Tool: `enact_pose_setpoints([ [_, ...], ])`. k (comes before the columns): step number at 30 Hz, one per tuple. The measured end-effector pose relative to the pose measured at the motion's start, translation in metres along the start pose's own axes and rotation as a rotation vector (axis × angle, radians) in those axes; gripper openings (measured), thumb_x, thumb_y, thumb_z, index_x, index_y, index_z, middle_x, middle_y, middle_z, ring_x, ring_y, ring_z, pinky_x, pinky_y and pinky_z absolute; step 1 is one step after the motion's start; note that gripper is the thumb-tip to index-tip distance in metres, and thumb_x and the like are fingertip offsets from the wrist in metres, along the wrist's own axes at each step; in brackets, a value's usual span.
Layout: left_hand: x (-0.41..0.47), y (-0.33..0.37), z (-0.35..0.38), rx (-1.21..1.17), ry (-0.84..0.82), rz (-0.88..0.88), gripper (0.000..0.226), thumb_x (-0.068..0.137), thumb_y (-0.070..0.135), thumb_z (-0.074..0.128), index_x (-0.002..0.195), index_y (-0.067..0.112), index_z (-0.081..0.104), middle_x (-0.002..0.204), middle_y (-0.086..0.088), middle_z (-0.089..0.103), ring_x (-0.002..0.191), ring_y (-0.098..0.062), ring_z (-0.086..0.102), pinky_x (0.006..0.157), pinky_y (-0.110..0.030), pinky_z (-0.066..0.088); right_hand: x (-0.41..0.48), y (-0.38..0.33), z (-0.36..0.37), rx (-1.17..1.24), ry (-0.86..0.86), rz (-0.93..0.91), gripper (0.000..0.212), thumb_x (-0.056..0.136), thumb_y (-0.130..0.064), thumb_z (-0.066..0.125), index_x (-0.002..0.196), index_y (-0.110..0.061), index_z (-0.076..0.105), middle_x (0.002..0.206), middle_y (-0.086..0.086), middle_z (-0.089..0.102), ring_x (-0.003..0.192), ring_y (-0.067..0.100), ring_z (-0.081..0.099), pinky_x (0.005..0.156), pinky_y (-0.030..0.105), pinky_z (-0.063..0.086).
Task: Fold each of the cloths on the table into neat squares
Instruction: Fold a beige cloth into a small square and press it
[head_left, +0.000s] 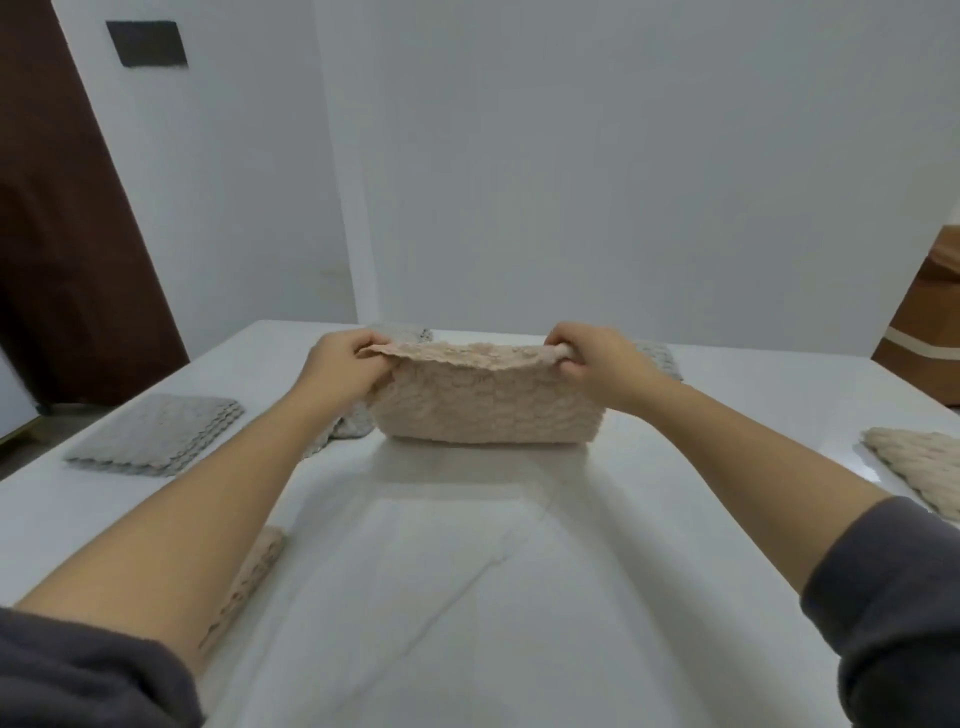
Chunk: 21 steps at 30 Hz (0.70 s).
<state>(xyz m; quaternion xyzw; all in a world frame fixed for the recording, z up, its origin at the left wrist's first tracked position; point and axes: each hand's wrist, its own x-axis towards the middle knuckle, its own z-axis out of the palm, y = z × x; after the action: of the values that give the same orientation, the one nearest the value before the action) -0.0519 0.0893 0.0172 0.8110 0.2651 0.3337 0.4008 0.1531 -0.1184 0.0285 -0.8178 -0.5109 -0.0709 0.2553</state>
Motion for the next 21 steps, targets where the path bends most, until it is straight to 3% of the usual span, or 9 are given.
enact_pose_setpoints([
  [2,-0.004,0.009,-0.013,-0.185,-0.004,-0.054,0.010,0.090,0.017,0.067,0.085,0.024,0.070,0.083,0.001,0.067,0.073,-0.010,0.058,0.066,-0.020,0.046,-0.005,-0.002,-0.013,0.176,0.053,0.026,0.013,0.089,-0.009,0.055,0.081,-0.018,0.058,0.072,-0.003,0.056,0.069,0.015,0.052,0.055,0.017,0.037],
  [4,-0.005,0.016,-0.024,-0.323,0.011,-0.106,0.005,0.091,0.017,0.066,0.091,0.020,0.070,0.087,-0.002,0.068,0.075,-0.012,0.061,0.070,-0.026,0.050,-0.010,-0.007,-0.027,0.338,0.070,0.083,0.020,0.090,-0.016,0.059,0.071,-0.016,0.057,0.064,-0.004,0.051,0.060,0.009,0.046,0.054,0.018,0.035],
  [7,-0.002,0.024,-0.034,-0.457,0.048,-0.156,0.006,0.091,0.021,0.066,0.088,0.017,0.065,0.083,-0.001,0.065,0.075,-0.016,0.061,0.067,-0.027,0.049,-0.013,-0.011,-0.042,0.524,0.092,0.153,0.019,0.089,-0.028,0.067,0.086,-0.010,0.069,0.076,0.007,0.062,0.071,0.012,0.057,0.067,0.031,0.046],
  [11,0.005,0.032,-0.036,-0.549,0.057,-0.174,0.011,0.092,0.021,0.066,0.087,0.012,0.065,0.086,-0.006,0.067,0.078,-0.018,0.065,0.081,-0.034,0.053,-0.013,-0.011,-0.053,0.742,0.111,0.227,0.024,0.086,-0.031,0.072,0.102,-0.013,0.071,0.100,0.017,0.072,0.089,0.026,0.070,0.083,0.038,0.056],
  [14,0.011,0.029,-0.029,-0.467,0.056,-0.192,0.018,0.092,0.027,0.067,0.088,0.009,0.066,0.086,-0.010,0.067,0.078,-0.021,0.064,0.081,-0.035,0.052,-0.009,-0.006,-0.046,0.718,0.091,0.320,0.023,0.089,-0.032,0.069,0.097,-0.011,0.069,0.084,0.013,0.069,0.074,0.023,0.068,0.066,0.029,0.055],
  [16,0.017,0.022,-0.021,-0.357,0.068,-0.231,0.021,0.093,0.031,0.065,0.084,0.011,0.064,0.082,-0.010,0.063,0.071,-0.021,0.059,0.072,-0.032,0.049,-0.003,0.001,-0.034,0.677,0.089,0.387,0.023,0.091,-0.027,0.067,0.102,-0.007,0.067,0.085,0.010,0.064,0.073,0.022,0.061,0.062,0.028,0.049],
  [18,0.023,0.019,-0.015,-0.301,0.082,-0.237,0.023,0.095,0.030,0.061,0.079,0.013,0.060,0.077,-0.010,0.056,0.067,-0.021,0.052,0.066,-0.031,0.044,0.002,0.007,-0.024,0.699,0.118,0.417,0.019,0.091,-0.022,0.065,0.105,-0.009,0.066,0.096,0.013,0.067,0.083,0.028,0.065,0.072,0.036,0.054],
  [21,0.037,0.024,-0.016,-0.341,0.123,-0.189,0.019,0.096,0.032,0.057,0.085,0.017,0.060,0.090,-0.010,0.060,0.081,-0.022,0.057,0.075,-0.035,0.046,0.011,0.011,-0.026,0.868,0.209,0.391,0.011,0.090,-0.016,0.065,0.101,-0.014,0.063,0.108,0.014,0.067,0.103,0.032,0.065,0.093,0.050,0.053],
])
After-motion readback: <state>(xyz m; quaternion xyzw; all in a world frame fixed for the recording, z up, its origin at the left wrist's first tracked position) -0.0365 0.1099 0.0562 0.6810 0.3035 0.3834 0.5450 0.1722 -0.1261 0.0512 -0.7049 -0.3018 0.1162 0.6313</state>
